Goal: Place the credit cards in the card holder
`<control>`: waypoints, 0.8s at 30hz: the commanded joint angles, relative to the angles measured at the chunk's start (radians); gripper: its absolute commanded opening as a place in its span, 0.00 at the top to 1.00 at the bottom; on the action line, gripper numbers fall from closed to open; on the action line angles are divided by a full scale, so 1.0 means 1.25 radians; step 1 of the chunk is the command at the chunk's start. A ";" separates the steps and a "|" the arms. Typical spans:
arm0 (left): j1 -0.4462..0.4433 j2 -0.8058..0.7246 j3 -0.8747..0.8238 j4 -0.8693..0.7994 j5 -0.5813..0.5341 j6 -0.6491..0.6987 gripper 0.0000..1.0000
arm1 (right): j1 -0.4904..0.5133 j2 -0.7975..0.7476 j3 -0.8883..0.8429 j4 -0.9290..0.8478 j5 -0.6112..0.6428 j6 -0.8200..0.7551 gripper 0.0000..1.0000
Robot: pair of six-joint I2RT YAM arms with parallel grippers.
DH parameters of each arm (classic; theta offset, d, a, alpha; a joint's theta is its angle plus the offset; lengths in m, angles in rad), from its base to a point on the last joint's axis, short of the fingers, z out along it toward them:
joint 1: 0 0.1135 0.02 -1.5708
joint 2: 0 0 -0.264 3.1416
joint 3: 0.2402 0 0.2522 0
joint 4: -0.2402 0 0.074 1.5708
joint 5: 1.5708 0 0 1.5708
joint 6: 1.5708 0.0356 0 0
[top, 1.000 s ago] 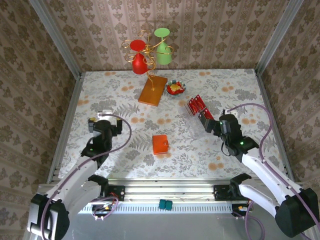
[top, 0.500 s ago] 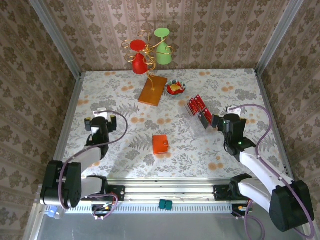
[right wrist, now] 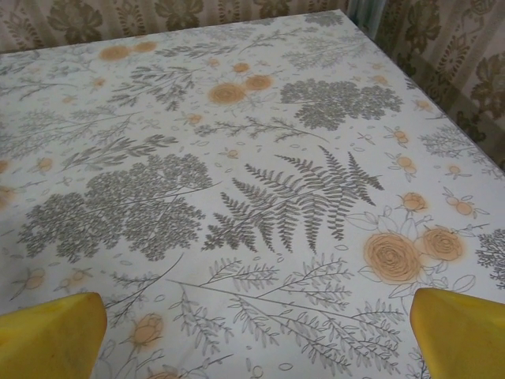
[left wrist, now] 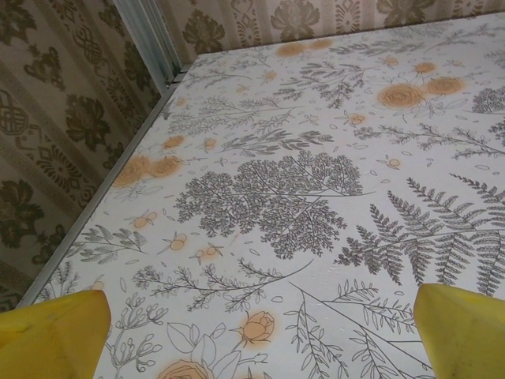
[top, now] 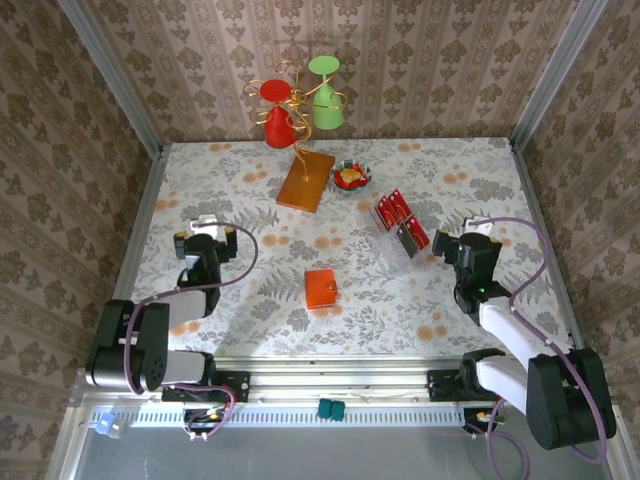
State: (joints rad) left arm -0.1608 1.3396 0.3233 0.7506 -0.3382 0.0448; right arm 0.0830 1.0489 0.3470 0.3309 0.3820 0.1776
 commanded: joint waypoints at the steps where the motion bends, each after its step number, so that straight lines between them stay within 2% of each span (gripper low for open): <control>1: 0.009 0.010 0.022 0.030 0.020 0.016 0.00 | -0.024 0.010 -0.014 0.069 0.035 0.014 0.00; 6: 0.009 0.021 0.030 0.032 0.029 0.028 0.00 | -0.064 0.053 -0.009 0.078 0.033 0.049 0.00; 15: 0.023 0.063 0.040 0.069 0.064 0.052 0.00 | -0.096 0.138 -0.043 0.310 -0.086 0.002 0.00; 19: 0.030 0.091 0.042 0.091 0.071 0.053 0.00 | -0.098 0.182 -0.027 0.349 -0.146 -0.021 0.00; 24: 0.042 0.132 0.053 0.117 0.085 0.050 0.00 | -0.100 0.253 -0.019 0.417 -0.164 -0.019 0.00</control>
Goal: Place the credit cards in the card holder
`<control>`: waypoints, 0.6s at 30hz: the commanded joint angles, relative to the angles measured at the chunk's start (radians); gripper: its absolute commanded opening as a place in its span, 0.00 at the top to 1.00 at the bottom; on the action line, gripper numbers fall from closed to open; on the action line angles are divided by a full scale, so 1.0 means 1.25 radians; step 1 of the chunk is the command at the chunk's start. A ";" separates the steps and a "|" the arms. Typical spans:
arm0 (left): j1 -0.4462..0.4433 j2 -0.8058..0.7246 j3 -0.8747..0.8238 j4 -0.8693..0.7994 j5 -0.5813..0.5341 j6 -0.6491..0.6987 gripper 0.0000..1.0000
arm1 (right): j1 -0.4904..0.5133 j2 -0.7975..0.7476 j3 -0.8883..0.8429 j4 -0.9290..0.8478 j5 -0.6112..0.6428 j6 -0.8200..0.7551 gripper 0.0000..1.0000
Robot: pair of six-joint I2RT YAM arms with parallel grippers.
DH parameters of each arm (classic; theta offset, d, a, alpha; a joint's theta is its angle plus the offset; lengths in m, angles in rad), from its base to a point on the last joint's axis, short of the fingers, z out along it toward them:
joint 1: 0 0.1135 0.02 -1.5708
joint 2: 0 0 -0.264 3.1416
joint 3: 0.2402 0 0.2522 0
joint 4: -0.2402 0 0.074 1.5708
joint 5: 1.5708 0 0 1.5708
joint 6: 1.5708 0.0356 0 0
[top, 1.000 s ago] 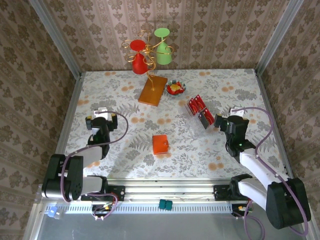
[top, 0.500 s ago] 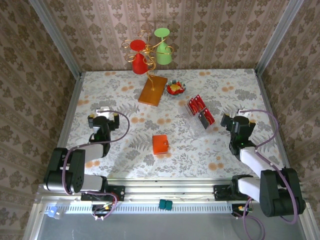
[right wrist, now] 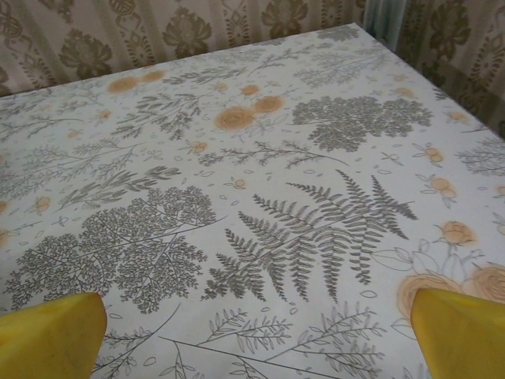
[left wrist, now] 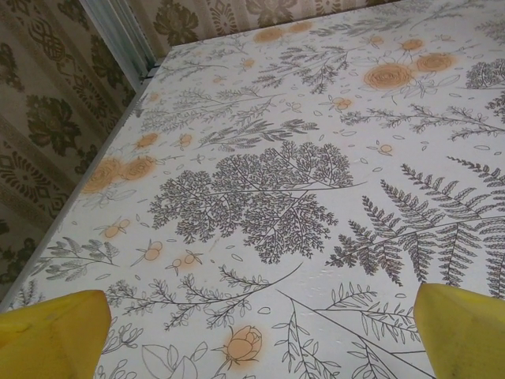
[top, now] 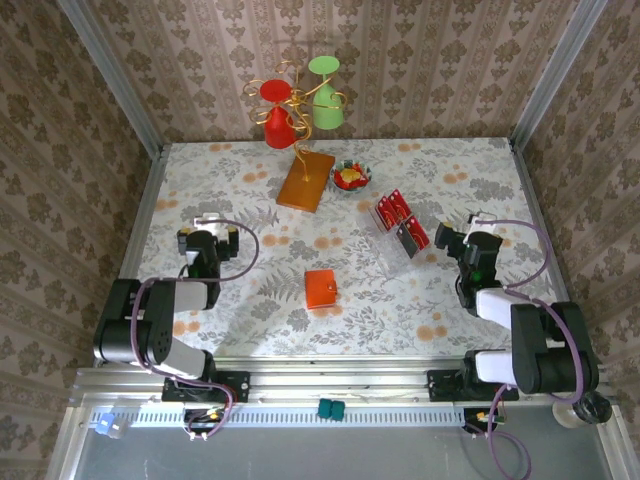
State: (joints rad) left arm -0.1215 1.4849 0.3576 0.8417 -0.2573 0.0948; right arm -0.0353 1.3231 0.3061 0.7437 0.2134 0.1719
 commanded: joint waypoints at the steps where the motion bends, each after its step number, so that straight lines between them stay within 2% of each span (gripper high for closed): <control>1: 0.016 0.014 0.031 0.025 0.031 0.003 0.00 | -0.007 0.048 0.015 0.101 -0.033 -0.010 0.00; 8: 0.076 0.031 0.048 0.000 0.128 -0.043 0.00 | -0.006 0.074 0.025 0.105 -0.091 -0.035 0.00; 10: 0.079 0.050 0.036 0.032 0.169 -0.036 0.00 | -0.006 0.110 0.011 0.166 -0.134 -0.052 0.00; 12: 0.079 0.053 0.024 0.064 0.199 -0.020 0.00 | -0.006 0.175 -0.021 0.303 -0.127 -0.048 0.00; 18: 0.082 0.056 0.033 0.048 0.209 -0.022 0.00 | -0.001 0.156 0.034 0.161 -0.140 -0.059 0.00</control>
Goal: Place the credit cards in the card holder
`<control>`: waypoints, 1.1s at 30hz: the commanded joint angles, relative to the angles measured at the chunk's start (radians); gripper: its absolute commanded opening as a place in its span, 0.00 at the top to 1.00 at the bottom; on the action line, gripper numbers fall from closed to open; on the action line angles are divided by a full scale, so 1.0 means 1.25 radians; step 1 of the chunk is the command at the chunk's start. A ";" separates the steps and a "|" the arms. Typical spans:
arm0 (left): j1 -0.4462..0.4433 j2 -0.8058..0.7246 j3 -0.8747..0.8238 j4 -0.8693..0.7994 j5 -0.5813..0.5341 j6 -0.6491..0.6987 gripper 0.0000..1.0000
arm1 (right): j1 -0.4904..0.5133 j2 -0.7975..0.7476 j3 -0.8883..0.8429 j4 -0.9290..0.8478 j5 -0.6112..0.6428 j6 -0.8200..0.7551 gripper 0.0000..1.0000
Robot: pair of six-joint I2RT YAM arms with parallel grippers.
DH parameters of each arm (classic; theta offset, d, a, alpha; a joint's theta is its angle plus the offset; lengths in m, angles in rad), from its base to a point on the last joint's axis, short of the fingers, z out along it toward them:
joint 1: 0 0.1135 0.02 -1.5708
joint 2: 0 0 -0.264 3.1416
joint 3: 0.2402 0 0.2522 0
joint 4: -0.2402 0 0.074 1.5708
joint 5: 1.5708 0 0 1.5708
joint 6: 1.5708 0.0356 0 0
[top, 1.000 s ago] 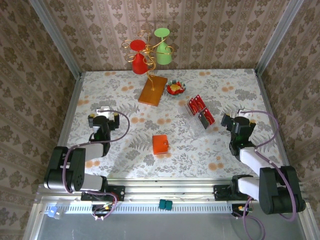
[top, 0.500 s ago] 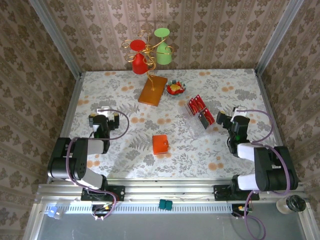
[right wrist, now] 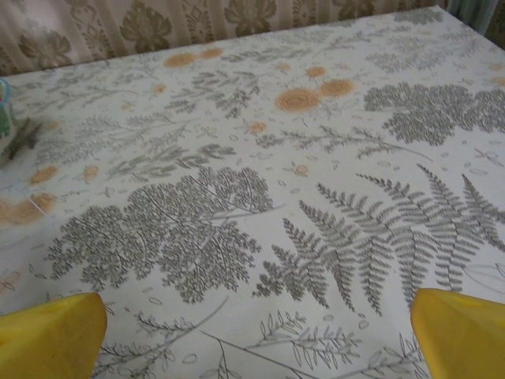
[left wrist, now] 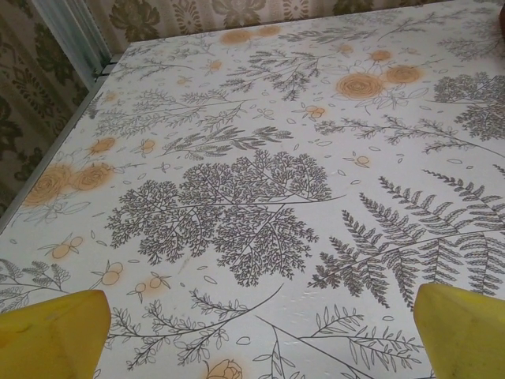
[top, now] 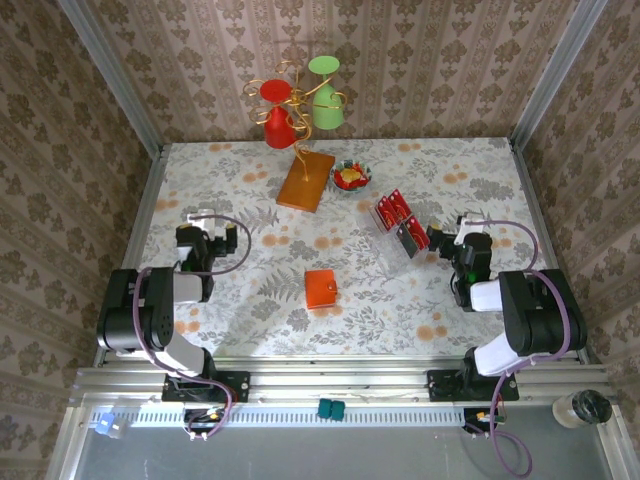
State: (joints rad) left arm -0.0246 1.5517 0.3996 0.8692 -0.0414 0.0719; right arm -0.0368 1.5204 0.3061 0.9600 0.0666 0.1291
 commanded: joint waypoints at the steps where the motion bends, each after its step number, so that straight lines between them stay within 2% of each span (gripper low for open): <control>1: 0.006 0.005 -0.002 0.031 0.038 -0.002 0.00 | 0.007 0.006 0.050 -0.026 -0.023 -0.033 0.00; 3: 0.011 0.005 0.002 0.025 0.045 -0.005 0.00 | 0.029 0.006 0.077 -0.082 0.005 -0.052 0.00; 25: 0.018 0.007 0.007 0.016 0.054 -0.011 0.00 | 0.044 0.008 0.084 -0.090 0.023 -0.069 0.00; 33: 0.018 0.008 0.007 0.017 0.054 -0.011 0.00 | 0.043 0.008 0.088 -0.098 -0.002 -0.075 0.00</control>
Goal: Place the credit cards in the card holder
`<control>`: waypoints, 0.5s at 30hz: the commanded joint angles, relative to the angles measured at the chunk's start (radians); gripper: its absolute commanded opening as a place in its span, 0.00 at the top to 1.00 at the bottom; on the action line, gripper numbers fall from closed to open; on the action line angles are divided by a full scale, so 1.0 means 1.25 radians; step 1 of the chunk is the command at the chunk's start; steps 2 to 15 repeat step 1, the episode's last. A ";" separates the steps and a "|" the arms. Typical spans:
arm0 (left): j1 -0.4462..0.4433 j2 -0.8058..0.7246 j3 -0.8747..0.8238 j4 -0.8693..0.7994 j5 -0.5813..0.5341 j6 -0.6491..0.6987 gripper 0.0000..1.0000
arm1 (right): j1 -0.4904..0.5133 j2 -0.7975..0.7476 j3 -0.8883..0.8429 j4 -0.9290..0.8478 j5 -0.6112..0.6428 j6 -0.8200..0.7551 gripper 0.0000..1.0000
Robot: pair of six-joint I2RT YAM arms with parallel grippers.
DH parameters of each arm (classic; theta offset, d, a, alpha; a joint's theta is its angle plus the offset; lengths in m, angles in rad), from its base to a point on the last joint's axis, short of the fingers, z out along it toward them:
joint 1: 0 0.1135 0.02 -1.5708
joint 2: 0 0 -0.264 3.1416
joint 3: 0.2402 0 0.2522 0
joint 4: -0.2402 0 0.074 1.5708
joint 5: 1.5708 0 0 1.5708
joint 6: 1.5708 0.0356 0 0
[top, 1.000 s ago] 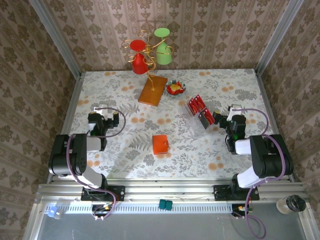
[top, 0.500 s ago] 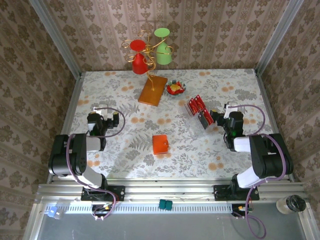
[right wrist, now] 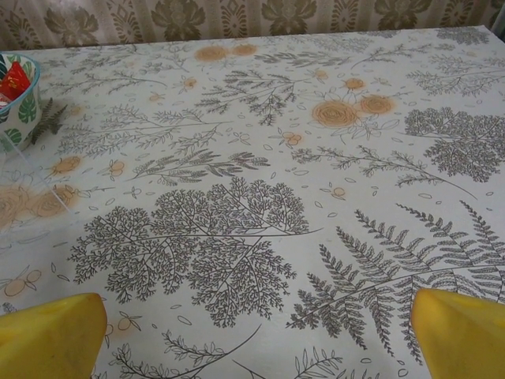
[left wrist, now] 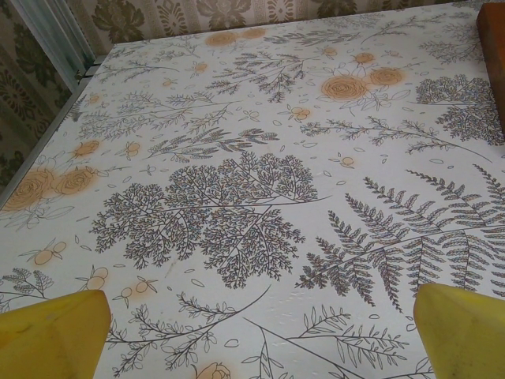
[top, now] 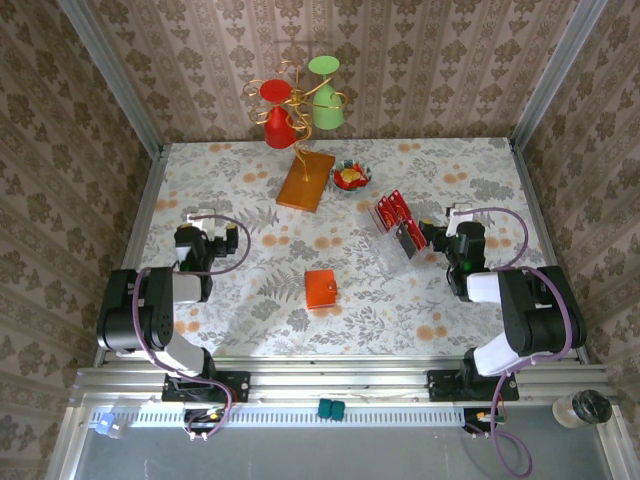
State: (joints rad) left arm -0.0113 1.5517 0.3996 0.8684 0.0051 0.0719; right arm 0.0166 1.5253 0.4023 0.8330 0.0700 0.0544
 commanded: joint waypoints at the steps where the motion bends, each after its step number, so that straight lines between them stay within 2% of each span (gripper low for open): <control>1: 0.008 0.007 0.007 0.017 0.017 -0.011 0.00 | 0.001 0.003 0.009 0.006 -0.005 -0.015 0.00; 15: 0.008 0.007 0.007 0.017 0.017 -0.011 0.00 | 0.001 0.003 0.009 0.006 -0.005 -0.015 0.00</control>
